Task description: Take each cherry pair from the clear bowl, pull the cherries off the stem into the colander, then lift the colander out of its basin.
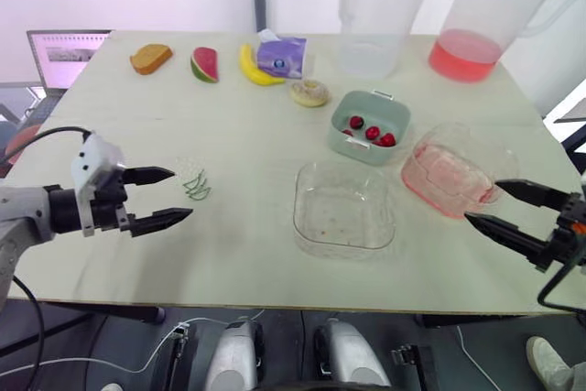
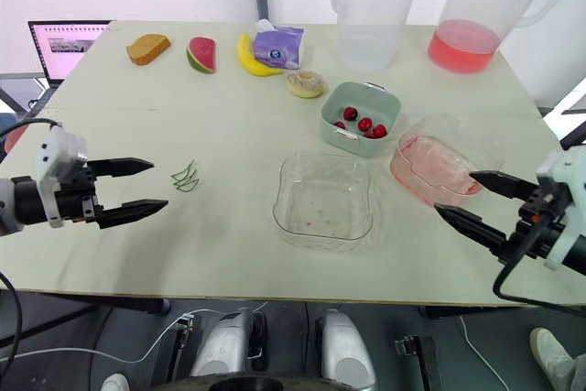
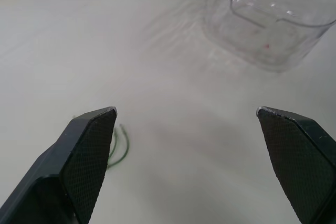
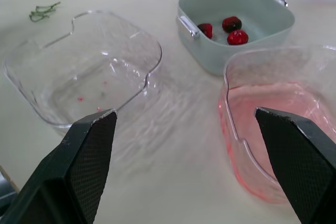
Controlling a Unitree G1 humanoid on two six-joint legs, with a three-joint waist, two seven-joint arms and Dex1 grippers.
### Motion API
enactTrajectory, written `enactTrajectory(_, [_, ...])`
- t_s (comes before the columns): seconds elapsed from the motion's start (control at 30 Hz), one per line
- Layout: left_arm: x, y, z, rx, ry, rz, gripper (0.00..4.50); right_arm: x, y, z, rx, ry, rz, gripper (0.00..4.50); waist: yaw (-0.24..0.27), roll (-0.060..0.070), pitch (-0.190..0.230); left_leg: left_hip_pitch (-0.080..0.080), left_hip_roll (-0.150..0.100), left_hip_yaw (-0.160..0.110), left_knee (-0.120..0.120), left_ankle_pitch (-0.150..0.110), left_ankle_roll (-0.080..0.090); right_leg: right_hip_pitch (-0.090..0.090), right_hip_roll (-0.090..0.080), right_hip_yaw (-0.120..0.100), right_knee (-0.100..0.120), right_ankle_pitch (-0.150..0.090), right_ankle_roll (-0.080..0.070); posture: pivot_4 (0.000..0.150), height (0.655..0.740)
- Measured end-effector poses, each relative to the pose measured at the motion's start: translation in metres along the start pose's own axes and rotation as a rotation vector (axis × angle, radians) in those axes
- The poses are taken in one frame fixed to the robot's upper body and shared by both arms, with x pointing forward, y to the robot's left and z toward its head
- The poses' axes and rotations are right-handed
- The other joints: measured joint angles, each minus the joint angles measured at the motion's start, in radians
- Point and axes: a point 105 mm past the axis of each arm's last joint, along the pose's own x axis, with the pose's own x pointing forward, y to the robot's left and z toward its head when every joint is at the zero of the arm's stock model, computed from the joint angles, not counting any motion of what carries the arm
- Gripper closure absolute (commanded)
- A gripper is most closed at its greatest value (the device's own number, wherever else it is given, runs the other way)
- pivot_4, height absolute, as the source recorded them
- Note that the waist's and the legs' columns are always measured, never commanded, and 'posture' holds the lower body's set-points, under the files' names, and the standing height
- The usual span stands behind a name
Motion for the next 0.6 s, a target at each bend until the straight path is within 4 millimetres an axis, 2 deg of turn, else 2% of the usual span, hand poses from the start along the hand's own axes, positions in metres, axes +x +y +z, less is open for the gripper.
enactTrajectory(0.1, [-0.002,0.005,-0.006,-0.014,0.008,0.028,0.0,-0.006,-0.008,-0.012,0.012,0.022,-0.033,0.04,-0.001,0.0,0.0,0.0,0.0,0.0,0.0,0.0,0.0,0.0,0.0,0.0,0.0,0.0,0.0,0.15,0.74])
enactTrajectory(0.6, [0.004,0.005,0.007,0.029,-0.039,0.037,0.0,-0.004,-0.009,-0.008,-0.04,0.038,-0.027,0.04,-0.001,0.0,0.0,0.0,0.0,0.0,-0.001,0.0,0.0,0.0,0.0,0.0,0.0,0.0,0.0,0.15,0.74])
